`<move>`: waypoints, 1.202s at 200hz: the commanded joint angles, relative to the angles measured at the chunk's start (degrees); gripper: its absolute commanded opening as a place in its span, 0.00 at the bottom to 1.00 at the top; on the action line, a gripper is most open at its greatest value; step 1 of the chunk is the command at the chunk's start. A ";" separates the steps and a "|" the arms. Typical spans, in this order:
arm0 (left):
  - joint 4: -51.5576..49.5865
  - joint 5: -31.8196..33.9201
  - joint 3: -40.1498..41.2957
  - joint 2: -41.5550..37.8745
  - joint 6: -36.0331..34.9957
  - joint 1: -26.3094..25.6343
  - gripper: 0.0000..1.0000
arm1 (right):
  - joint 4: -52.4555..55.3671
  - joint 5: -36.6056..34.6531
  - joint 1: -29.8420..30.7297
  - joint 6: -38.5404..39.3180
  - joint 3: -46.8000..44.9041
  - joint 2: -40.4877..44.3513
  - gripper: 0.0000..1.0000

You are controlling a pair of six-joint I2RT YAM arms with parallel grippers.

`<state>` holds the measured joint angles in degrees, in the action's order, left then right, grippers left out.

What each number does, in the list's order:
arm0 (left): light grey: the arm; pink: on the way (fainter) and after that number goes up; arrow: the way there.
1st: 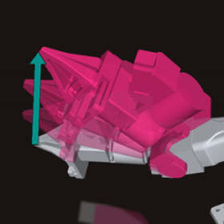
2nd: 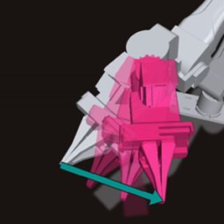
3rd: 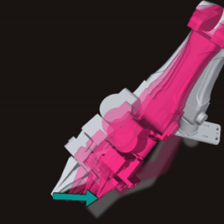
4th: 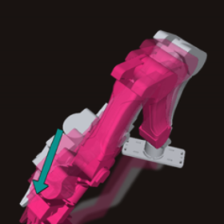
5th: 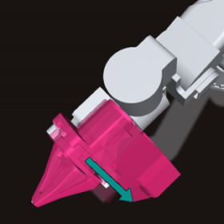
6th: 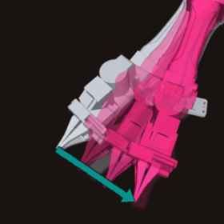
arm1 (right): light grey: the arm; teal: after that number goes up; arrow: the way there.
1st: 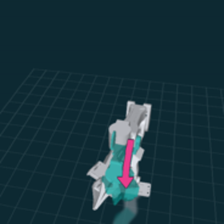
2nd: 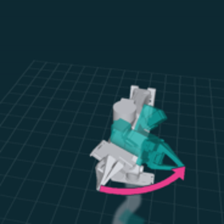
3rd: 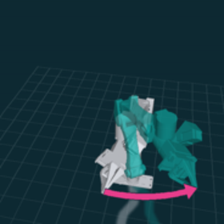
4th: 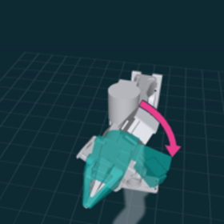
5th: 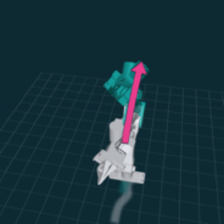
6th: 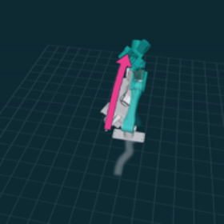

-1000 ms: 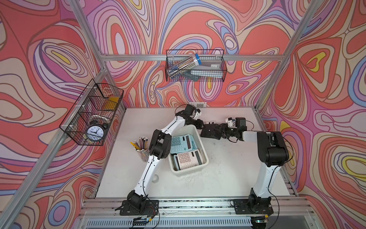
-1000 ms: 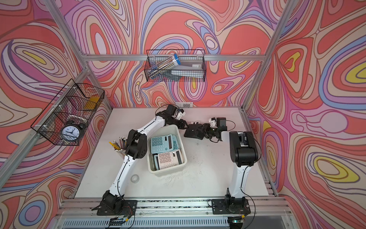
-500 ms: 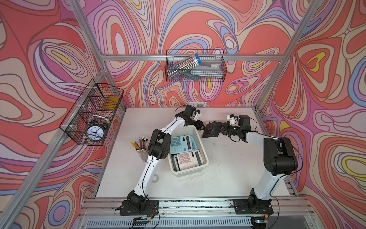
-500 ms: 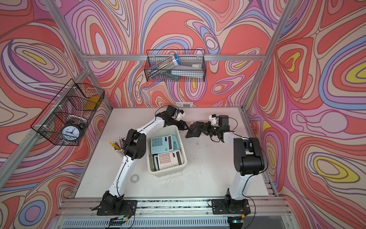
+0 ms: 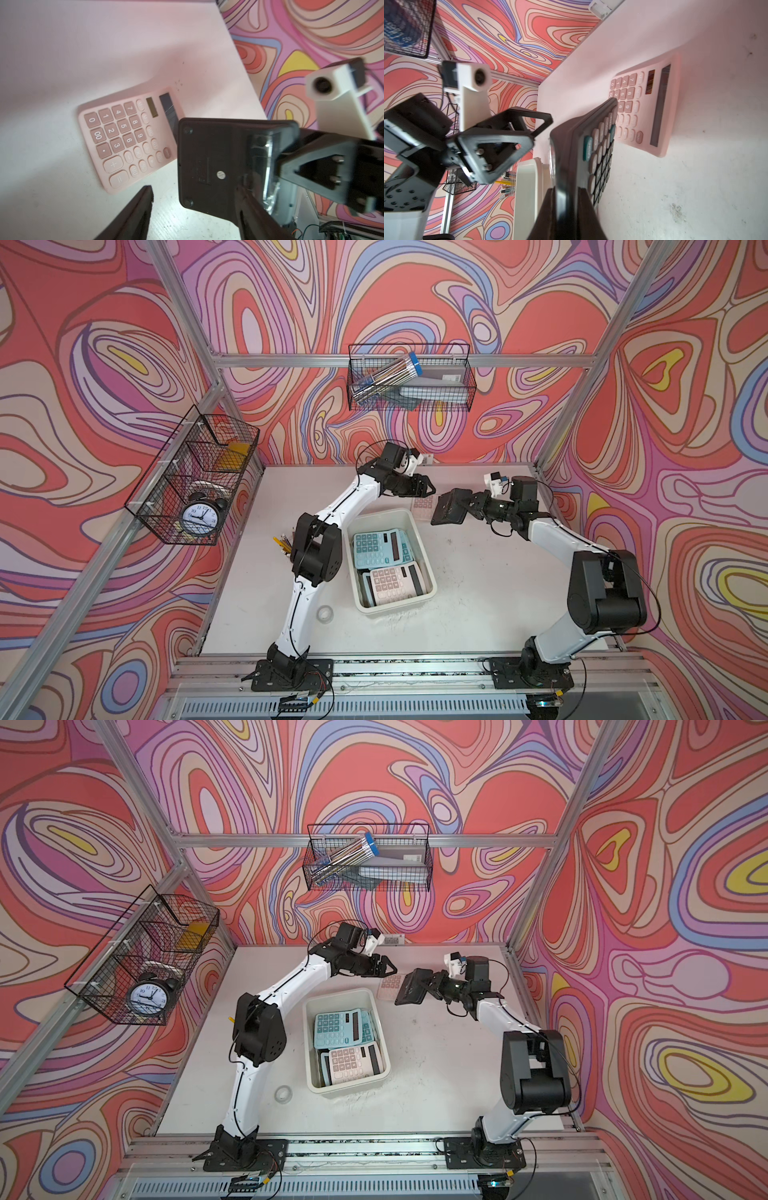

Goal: Put the calculator in the storage box
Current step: Pick up the calculator from the center of the board, then place the calculator in the storage box.

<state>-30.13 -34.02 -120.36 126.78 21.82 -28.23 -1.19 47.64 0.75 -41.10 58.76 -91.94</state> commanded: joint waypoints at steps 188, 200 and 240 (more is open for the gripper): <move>2.88 33.69 54.38 -58.90 5.84 -0.07 0.90 | 53.58 -27.98 27.86 14.64 37.43 5.06 0.00; 2.72 35.23 56.93 -61.73 6.44 -0.07 0.91 | 55.45 -31.53 30.53 13.85 39.97 3.33 0.00; 1.75 40.89 63.02 -68.60 8.02 0.02 0.93 | 61.33 -39.63 36.72 11.94 48.39 -4.28 0.00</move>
<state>-26.61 0.97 -59.99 61.36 28.36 -28.21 55.24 15.66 35.09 -27.75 102.56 -92.33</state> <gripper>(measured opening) 0.922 0.143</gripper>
